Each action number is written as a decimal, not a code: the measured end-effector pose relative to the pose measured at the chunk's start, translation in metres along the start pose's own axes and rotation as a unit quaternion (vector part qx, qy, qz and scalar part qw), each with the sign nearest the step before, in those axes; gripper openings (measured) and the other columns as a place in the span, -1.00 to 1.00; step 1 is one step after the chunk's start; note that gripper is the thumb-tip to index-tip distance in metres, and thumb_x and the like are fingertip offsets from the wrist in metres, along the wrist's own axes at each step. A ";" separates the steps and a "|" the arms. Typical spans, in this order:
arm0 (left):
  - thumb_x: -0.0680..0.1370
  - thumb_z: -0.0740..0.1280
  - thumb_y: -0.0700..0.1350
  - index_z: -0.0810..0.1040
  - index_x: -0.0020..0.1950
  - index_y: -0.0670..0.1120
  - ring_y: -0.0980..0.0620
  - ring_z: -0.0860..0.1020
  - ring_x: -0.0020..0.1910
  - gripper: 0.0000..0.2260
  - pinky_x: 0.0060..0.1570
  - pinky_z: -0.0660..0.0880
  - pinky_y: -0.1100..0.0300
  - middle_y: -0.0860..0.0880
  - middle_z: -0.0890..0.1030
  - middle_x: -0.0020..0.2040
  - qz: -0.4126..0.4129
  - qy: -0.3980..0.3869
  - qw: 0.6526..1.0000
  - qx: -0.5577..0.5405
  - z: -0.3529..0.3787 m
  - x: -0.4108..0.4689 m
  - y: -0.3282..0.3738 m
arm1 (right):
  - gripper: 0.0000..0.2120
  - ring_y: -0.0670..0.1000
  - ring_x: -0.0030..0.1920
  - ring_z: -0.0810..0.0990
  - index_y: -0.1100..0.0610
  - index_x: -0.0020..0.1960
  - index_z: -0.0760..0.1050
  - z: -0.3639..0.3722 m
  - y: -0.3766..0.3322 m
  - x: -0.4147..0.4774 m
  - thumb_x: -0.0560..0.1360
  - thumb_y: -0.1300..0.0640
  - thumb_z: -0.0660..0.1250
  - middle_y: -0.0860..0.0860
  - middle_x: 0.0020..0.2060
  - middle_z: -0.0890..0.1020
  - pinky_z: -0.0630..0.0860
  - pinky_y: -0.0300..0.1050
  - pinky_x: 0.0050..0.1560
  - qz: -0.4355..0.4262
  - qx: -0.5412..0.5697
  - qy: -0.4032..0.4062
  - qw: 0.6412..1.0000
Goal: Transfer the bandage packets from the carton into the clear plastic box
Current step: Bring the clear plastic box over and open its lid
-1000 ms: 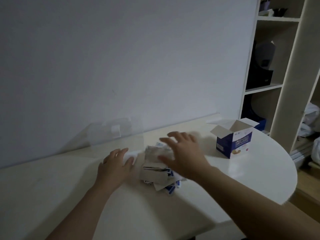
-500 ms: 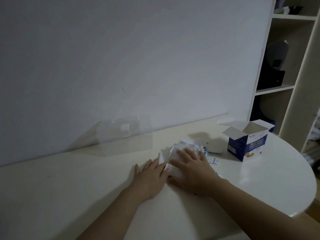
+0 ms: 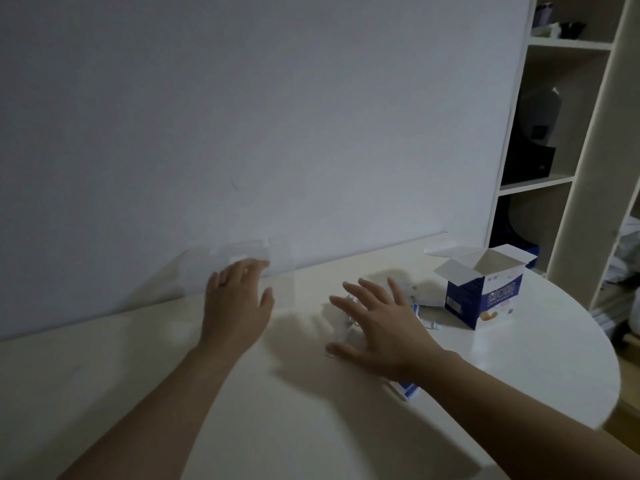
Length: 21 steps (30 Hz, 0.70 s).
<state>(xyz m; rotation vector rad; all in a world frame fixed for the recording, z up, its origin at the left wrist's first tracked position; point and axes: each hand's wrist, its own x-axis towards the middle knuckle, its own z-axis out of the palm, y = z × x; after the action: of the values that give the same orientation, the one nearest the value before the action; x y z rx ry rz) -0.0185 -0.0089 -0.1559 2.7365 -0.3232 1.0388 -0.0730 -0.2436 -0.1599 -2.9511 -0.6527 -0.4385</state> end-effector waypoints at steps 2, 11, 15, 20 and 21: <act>0.49 0.25 -0.02 0.39 0.39 -0.06 -0.17 0.35 0.37 -0.54 0.35 0.24 -0.21 -0.12 0.40 0.40 -0.048 -0.045 0.997 0.049 -0.007 0.007 -0.019 | -0.29 0.01 0.52 -0.02 -0.13 0.51 0.02 -0.004 -0.014 0.018 0.45 -0.40 0.04 -0.03 0.53 0.07 -0.22 0.13 0.49 -0.014 0.001 0.000 1.000; 0.58 0.17 0.07 -0.04 0.55 0.06 -0.18 -0.12 0.53 -0.40 0.45 0.10 -0.12 -0.02 -0.12 0.57 -0.151 -0.190 0.969 0.037 -0.010 0.017 -0.055 | -0.17 0.16 0.49 0.12 -0.09 0.53 -0.13 0.006 -0.058 0.112 0.47 -0.11 0.34 0.12 0.52 -0.01 0.21 0.07 0.43 0.061 0.224 -0.029 0.972; 0.57 0.20 0.04 0.00 0.54 0.07 -0.25 -0.03 0.51 -0.40 0.46 0.10 -0.09 -0.08 -0.09 0.56 -0.201 -0.215 0.956 -0.006 -0.012 0.029 -0.064 | -0.16 0.19 0.46 0.20 -0.14 0.52 -0.13 0.004 -0.056 0.134 0.47 -0.04 0.37 0.17 0.52 -0.08 0.24 0.03 0.39 0.081 0.255 -0.044 0.962; 0.55 0.23 0.02 0.19 0.50 0.04 -0.25 0.27 0.36 -0.48 0.34 0.29 0.00 -0.07 0.12 0.49 -0.231 -0.174 0.957 -0.035 -0.018 0.027 -0.065 | -0.20 0.13 0.32 0.38 -0.06 0.52 0.04 0.008 -0.063 0.143 0.43 -0.05 0.41 0.17 0.43 0.18 0.33 -0.10 0.30 0.081 0.285 -0.063 0.953; 0.55 0.23 0.02 0.21 0.48 0.04 -0.25 0.30 0.33 -0.49 0.32 0.31 0.01 -0.07 0.15 0.48 -0.237 -0.165 0.957 -0.030 -0.021 0.025 -0.066 | -0.22 0.12 0.29 0.41 -0.06 0.51 0.08 0.008 -0.065 0.142 0.42 -0.05 0.42 0.17 0.41 0.20 0.34 -0.13 0.27 0.077 0.282 -0.057 0.954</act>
<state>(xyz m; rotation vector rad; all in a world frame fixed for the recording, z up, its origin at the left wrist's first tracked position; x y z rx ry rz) 0.0047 0.0561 -0.1305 2.7186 0.2477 0.4424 0.0242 -0.1273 -0.1238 -2.4620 -0.4544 -0.0487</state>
